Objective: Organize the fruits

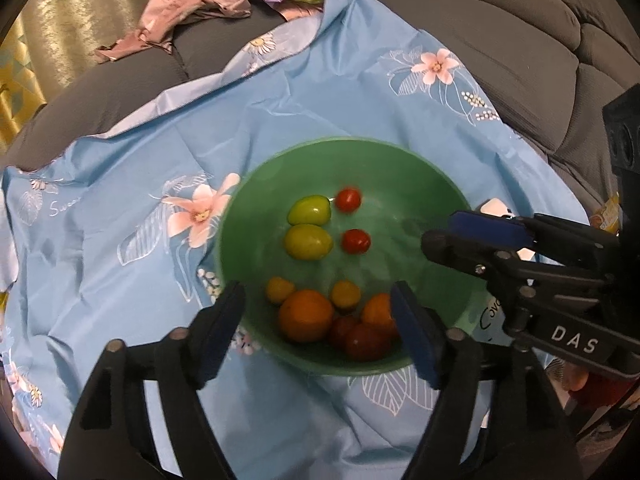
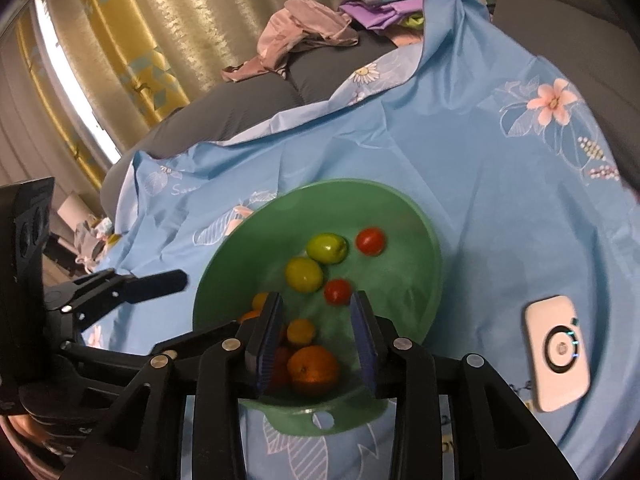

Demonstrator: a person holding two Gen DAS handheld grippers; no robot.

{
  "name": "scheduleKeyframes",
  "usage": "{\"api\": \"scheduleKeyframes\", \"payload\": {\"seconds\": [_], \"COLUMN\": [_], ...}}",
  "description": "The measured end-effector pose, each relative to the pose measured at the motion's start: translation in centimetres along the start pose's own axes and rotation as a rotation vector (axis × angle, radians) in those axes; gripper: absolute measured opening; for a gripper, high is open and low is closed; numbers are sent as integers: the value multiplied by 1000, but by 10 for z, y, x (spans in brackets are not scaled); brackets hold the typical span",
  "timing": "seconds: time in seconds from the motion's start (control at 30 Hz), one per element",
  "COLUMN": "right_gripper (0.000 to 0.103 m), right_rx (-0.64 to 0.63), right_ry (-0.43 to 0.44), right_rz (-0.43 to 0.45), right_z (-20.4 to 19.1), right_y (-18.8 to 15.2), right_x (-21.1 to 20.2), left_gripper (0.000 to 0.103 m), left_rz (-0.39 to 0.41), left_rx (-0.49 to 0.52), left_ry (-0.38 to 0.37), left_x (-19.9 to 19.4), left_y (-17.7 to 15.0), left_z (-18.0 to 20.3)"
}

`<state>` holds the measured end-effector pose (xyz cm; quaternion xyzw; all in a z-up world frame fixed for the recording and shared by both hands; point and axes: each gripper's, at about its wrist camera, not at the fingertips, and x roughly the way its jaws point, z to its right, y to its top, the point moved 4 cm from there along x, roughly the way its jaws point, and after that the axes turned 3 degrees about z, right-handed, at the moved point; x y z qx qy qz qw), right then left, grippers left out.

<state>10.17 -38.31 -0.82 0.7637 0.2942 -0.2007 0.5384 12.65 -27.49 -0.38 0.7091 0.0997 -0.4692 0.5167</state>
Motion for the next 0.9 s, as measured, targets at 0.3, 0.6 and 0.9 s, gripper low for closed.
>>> {"api": "scheduleKeyframes", "payload": {"seconds": [0.3,0.6,0.9], "right_gripper": [49,49,49], "right_rx": [-88,-145,-138], "right_ry": [-140,-149,-153], "right_rz": [-73,-100,-104], "right_z": [-5,-14,-17], "right_y": [10,16,16], "right_x": [-25,-41,-40], "left_gripper": [102,102,102], "left_rz": [47,73,64], "left_rx": [-148,-120,-120], "left_ry": [18,61,120], "left_x": [-43,-67,-65], "left_y": [13,34,35], "left_z": [-15,-2,-9]}}
